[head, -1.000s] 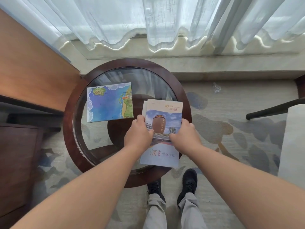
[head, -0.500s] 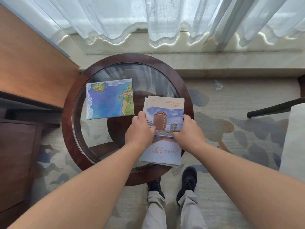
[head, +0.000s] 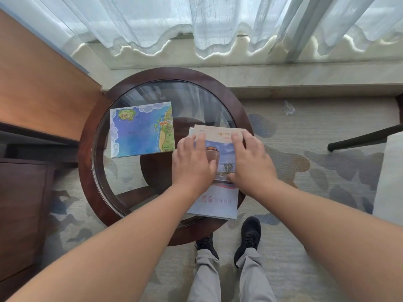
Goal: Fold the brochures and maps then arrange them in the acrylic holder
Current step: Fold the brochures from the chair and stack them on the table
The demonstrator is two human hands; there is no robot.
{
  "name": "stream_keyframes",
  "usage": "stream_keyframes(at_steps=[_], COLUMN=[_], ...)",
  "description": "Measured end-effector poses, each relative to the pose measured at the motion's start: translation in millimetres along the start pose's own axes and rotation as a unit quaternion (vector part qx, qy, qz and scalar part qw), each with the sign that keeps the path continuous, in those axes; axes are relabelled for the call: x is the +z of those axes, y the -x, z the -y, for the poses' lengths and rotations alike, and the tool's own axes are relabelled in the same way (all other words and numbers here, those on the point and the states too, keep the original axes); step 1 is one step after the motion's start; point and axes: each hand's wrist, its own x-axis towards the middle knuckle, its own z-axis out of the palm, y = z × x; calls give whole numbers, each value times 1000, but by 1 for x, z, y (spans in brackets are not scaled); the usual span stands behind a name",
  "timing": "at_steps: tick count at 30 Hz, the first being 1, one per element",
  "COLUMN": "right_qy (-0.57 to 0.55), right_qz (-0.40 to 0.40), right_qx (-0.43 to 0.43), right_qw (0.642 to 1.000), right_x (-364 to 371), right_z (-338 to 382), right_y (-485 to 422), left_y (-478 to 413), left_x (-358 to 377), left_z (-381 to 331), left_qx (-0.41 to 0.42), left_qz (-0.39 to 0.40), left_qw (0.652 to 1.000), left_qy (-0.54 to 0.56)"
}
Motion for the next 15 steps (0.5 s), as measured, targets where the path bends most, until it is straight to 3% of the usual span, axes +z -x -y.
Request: stream_keyframes(at_steps=[2, 6, 15], right_qy=[69, 86, 128], right_qz=[31, 67, 70], right_qx=[-50, -43, -25], right_qw=[996, 993, 989], right_x=[0, 11, 11], right_z=[-2, -3, 0], right_y=[-7, -8, -4], left_y=[-10, -15, 19], left_x=[9, 41, 60], left_z=[-15, -22, -4], left_qx=[49, 74, 118], left_qz=[26, 93, 78], left_qw=[998, 991, 985], left_qy=[-5, -64, -104])
